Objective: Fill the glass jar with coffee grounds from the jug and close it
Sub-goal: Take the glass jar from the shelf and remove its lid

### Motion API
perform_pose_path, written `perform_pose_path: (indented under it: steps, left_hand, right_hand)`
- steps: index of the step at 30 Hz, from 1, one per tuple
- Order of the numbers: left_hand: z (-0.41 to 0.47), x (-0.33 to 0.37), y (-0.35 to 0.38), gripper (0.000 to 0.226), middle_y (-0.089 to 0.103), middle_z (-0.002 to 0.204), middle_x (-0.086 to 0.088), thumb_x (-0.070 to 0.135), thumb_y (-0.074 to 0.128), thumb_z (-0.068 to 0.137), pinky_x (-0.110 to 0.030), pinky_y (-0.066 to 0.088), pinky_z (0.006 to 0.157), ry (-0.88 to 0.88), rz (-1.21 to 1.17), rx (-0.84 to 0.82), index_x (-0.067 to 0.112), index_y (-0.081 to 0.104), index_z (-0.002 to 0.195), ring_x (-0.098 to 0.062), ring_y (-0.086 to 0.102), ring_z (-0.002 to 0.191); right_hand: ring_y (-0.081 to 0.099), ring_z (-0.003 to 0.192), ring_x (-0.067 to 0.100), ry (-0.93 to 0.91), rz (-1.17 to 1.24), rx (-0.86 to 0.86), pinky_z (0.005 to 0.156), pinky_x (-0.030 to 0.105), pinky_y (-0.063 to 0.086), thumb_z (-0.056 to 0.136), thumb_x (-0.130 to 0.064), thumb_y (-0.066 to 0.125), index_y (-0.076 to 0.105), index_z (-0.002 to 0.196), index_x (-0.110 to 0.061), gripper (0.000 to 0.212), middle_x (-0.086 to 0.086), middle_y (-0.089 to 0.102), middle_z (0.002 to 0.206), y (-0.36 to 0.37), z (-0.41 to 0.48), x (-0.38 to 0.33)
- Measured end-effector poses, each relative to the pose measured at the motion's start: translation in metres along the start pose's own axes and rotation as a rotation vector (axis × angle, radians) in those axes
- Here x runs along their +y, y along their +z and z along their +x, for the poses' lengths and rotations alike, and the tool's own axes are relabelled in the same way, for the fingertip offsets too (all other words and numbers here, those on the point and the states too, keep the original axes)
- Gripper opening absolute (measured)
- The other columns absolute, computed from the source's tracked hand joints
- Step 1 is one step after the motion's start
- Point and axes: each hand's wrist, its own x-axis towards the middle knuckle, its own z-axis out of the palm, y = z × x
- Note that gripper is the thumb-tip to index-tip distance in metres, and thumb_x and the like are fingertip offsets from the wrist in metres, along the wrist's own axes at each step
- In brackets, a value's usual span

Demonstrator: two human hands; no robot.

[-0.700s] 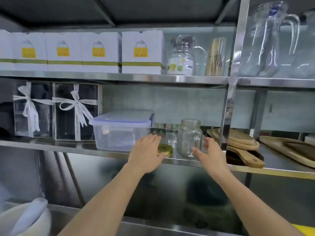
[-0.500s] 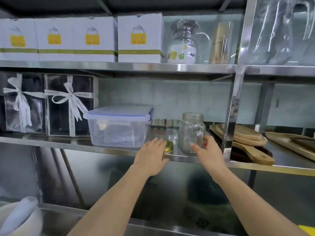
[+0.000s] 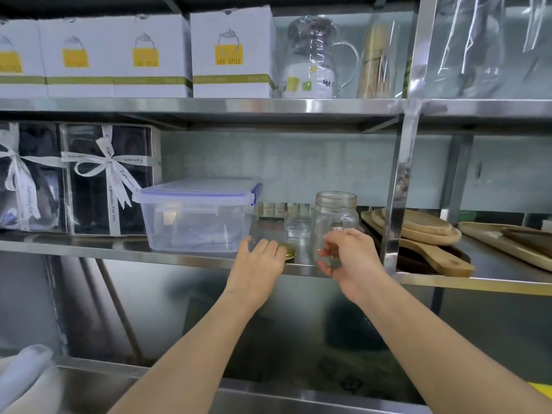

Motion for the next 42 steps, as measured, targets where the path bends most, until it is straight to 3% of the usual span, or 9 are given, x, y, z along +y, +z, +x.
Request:
perform_pose_path:
  steps: [4,8,14,19,23,28,33,37,42]
  left_hand:
    - [-0.007,-0.005,-0.013,0.031,0.069,0.071,-0.01,0.002,0.085,0.053,-0.032,0.053,0.05,-0.135,-0.179,0.056,0.007,0.068,0.078,-0.027,0.067,0.065]
    - [-0.028,-0.004,-0.034,0.018,0.065,0.105,-0.011,0.011,0.058,0.089,-0.035,0.049,0.074,-0.445,-0.468,0.078,0.009,0.061,0.107,-0.028,0.061,0.094]
    - [-0.078,0.008,-0.064,0.011,0.065,0.094,-0.004,0.016,0.062,0.088,-0.022,0.039,0.071,-0.493,-0.619,0.064,0.013,0.062,0.099,-0.012,0.049,0.077]
    - [-0.12,0.012,-0.112,0.007,0.058,0.085,0.005,0.016,0.064,0.086,-0.016,0.033,0.061,-0.552,-0.721,0.009,0.013,0.062,0.092,-0.011,0.051,0.076]
    - [-0.168,0.017,-0.147,0.009,0.058,0.074,0.006,0.009,0.065,0.084,-0.023,0.035,0.061,-0.696,-0.832,-0.05,0.016,0.058,0.081,-0.018,0.055,0.077]
    - [-0.238,0.034,-0.178,0.021,0.055,0.067,0.016,0.006,0.067,0.079,-0.009,0.035,0.057,-0.857,-0.923,-0.147,0.021,0.056,0.069,-0.008,0.055,0.067]
    - [-0.298,0.049,-0.189,0.018,0.061,0.068,0.006,0.006,0.071,0.076,-0.04,0.056,0.072,-1.038,-0.998,-0.274,0.02,0.06,0.069,-0.025,0.061,0.073]
    - [-0.344,0.062,-0.19,0.02,0.061,0.071,-0.004,-0.001,0.069,0.077,-0.035,0.055,0.061,-1.205,-1.091,-0.344,0.014,0.058,0.069,-0.023,0.059,0.061]
    - [-0.394,0.081,-0.191,0.011,0.058,0.076,-0.01,-0.007,0.067,0.078,-0.042,0.058,0.066,-1.429,-1.219,-0.44,0.0,0.06,0.084,-0.026,0.058,0.061]
  right_hand:
    - [0.031,0.05,0.013,0.019,0.087,0.03,0.052,0.028,0.033,0.083,-0.015,0.067,0.045,0.064,-0.016,0.029,0.0,0.034,0.054,-0.007,-0.02,-0.002]
    - [0.034,0.056,0.013,0.041,0.085,0.001,0.062,0.029,0.038,0.081,-0.024,0.069,0.057,0.07,-0.016,0.018,-0.001,0.039,0.055,-0.022,-0.058,-0.002]
    - [0.034,0.052,0.014,0.028,0.06,-0.028,0.059,0.03,0.038,0.078,-0.025,0.07,0.052,0.065,-0.012,0.026,-0.006,0.037,0.042,-0.04,-0.122,-0.003]
    - [0.031,0.048,0.013,0.008,0.067,-0.061,0.058,0.031,0.036,0.069,-0.029,0.072,0.049,0.058,-0.013,0.03,-0.001,0.031,0.047,-0.06,-0.181,-0.011]
    - [0.03,0.044,0.012,0.009,0.146,-0.032,0.054,0.03,0.033,0.079,-0.023,0.068,0.052,0.043,-0.021,0.039,-0.004,0.03,0.044,-0.082,-0.231,-0.015]
    - [0.029,0.042,0.012,0.053,0.113,-0.005,0.054,0.029,0.033,0.083,-0.02,0.065,0.051,0.041,-0.022,0.044,-0.005,0.03,0.042,-0.108,-0.298,-0.016]
    - [0.031,0.043,0.012,0.083,0.009,0.023,0.054,0.03,0.034,0.084,-0.024,0.064,0.045,0.047,-0.02,0.042,-0.002,0.031,0.044,-0.136,-0.357,-0.001]
    - [0.031,0.045,0.013,0.167,-0.021,0.08,0.056,0.031,0.033,0.085,-0.026,0.063,0.043,0.044,-0.02,0.046,-0.001,0.031,0.044,-0.155,-0.399,0.025]
    - [0.028,0.046,0.015,0.261,-0.021,0.182,0.055,0.032,0.033,0.085,-0.025,0.064,0.041,0.045,-0.017,0.046,-0.001,0.03,0.044,-0.177,-0.437,0.058]
